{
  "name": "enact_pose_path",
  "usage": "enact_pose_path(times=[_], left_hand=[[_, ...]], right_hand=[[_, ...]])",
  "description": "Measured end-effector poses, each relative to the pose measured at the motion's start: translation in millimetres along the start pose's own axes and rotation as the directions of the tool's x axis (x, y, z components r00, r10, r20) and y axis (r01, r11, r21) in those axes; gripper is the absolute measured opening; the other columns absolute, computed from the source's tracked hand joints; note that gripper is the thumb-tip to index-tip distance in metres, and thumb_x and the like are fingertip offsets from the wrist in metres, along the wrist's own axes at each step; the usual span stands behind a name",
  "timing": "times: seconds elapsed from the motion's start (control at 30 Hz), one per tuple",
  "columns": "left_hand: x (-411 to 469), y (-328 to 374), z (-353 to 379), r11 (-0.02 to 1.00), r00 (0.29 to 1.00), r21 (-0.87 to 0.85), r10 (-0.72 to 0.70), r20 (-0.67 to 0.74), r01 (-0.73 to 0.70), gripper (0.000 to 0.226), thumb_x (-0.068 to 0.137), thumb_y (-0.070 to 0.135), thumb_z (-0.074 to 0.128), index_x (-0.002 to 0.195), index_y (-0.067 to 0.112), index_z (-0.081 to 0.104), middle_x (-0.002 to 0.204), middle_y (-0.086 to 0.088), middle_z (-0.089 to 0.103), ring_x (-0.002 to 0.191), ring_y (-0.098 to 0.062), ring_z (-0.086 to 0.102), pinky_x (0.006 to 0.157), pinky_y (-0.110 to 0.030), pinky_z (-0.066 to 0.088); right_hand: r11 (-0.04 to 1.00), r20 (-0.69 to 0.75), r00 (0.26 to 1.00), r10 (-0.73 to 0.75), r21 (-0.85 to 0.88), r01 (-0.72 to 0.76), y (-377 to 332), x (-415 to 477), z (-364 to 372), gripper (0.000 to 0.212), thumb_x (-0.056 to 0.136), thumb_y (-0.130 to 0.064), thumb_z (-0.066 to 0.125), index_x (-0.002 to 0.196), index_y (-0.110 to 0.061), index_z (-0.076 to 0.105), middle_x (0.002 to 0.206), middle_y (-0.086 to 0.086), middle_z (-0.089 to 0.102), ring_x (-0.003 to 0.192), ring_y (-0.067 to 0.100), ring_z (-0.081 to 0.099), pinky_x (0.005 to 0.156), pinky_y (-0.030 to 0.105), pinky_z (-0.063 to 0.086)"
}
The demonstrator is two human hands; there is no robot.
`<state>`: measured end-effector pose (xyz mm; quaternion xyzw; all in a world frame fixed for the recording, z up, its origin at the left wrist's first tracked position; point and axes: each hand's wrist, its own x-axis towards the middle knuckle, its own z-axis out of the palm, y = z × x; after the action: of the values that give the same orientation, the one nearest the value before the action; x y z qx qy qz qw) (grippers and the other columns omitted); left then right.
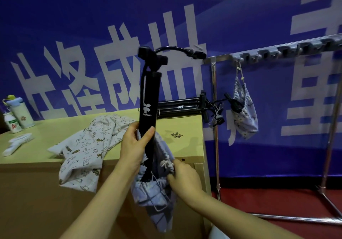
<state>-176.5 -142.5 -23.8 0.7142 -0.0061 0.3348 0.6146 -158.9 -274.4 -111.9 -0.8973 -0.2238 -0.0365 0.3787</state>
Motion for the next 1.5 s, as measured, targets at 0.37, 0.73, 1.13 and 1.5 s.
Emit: enact_pose_path(times=[0.37,0.73,1.13,1.5], left_hand=[[-8.1,-20.5,-1.2,0.998,0.987,0.055,0.007,-0.160,0.002,0.020,0.088,0.020,0.062,0.106,0.014,0.055,0.108,-0.010,0.060,0.097,-0.020,0.058,0.085,-0.035,0.048],[-11.6,-18.6,4.2,1.000,0.989,0.030,-0.004,-0.147,0.008,0.024,0.089,0.017,0.060,0.112,0.012,0.052,0.106,-0.002,0.059,0.094,-0.011,0.059,0.079,-0.022,0.046],[-24.8,-28.8,7.7,0.975,0.998,0.217,0.048,-0.043,-0.037,0.024,0.084,0.007,0.065,0.106,0.015,0.064,0.107,0.000,0.065,0.101,-0.003,0.059,0.079,-0.005,0.045],[-28.1,-11.8,19.8,0.994,0.990,0.100,0.060,-0.130,-0.047,0.036,0.093,-0.005,0.045,0.101,0.025,0.064,0.110,0.007,0.063,0.103,0.006,0.053,0.080,0.004,0.040]], right_hand=[[0.922,0.590,0.798,0.119,0.234,-0.310,-3.6,9.6,-44.0,0.029,0.085,0.006,0.057,0.114,0.003,0.057,0.115,0.021,0.064,0.100,0.031,0.067,0.088,0.037,0.056],[0.943,0.696,0.714,0.078,0.180,-0.279,-8.4,4.0,-49.2,0.025,0.089,-0.002,0.056,0.113,0.000,0.057,0.097,0.014,0.066,0.073,0.016,0.064,0.071,0.026,0.057],[0.348,0.012,0.999,0.047,0.937,-0.028,-42.3,40.9,-56.0,0.031,0.098,-0.002,0.036,0.076,-0.014,0.054,0.062,0.002,0.055,0.047,0.008,0.049,0.044,0.017,0.036],[-0.151,0.017,0.999,-0.039,0.988,-0.023,-24.3,27.4,-76.9,0.014,0.075,-0.010,0.044,0.061,-0.011,0.042,0.061,0.002,0.038,0.056,0.013,0.038,0.055,0.022,0.036]])
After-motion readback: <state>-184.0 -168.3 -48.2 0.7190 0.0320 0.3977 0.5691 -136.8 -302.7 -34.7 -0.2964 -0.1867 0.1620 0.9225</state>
